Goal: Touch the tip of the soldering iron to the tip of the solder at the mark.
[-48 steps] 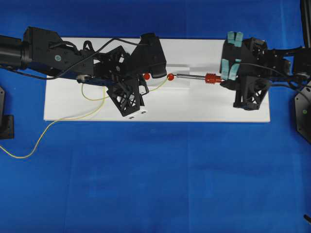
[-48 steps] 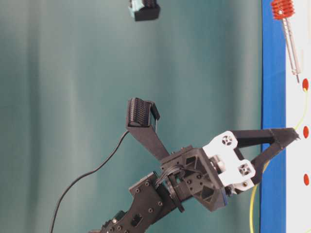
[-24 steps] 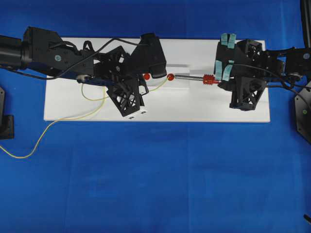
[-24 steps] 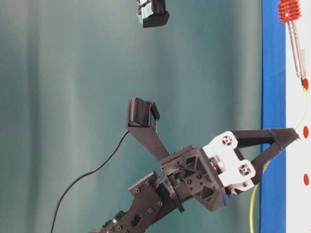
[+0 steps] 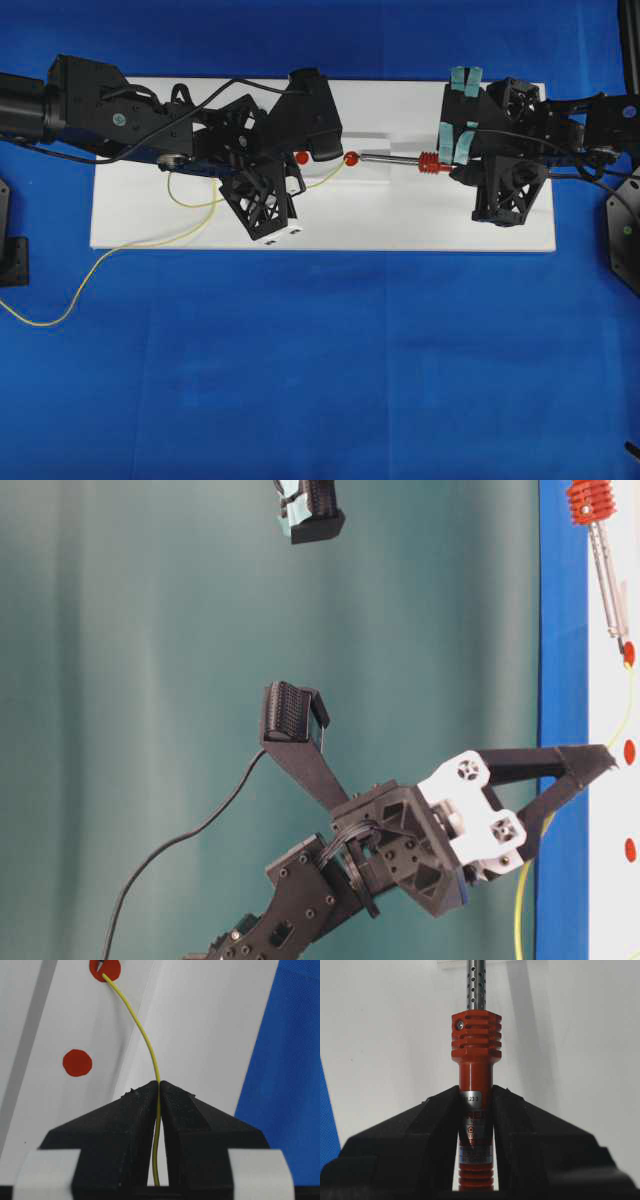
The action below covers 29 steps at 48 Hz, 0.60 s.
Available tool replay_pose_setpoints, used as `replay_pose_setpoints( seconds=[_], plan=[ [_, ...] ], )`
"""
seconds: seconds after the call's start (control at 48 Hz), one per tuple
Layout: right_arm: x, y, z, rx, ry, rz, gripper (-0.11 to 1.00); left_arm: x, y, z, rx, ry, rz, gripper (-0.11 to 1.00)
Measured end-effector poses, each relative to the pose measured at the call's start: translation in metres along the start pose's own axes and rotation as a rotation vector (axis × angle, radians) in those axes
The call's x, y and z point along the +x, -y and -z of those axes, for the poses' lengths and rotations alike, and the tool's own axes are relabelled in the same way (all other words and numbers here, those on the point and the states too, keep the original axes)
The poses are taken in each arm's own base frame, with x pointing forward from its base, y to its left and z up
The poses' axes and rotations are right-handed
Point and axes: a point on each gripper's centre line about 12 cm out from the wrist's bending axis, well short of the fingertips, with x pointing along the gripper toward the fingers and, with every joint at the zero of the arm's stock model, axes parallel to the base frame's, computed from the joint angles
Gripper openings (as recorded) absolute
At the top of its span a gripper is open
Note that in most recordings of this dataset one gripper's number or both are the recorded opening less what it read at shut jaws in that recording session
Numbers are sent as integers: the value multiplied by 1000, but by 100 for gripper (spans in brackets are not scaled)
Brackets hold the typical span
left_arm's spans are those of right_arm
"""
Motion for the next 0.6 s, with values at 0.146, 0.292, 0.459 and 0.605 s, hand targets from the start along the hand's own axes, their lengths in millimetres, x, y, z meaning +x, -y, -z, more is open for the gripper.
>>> replay_pose_setpoints(
  seconds=[0.146, 0.292, 0.459, 0.605],
  plan=[
    [0, 0, 0, 0, -3, 0, 6, 1, 0, 0, 3, -1, -1, 3],
    [0, 0, 1, 0, -8, 1, 6, 0, -1, 0, 2, 0, -1, 3],
    [0, 0, 2, -1, -17, 3, 6, 1, -1, 0, 2, -1, -1, 3],
    [0, 0, 2, -1, -17, 3, 6, 1, -1, 0, 3, -1, -1, 3]
  ],
)
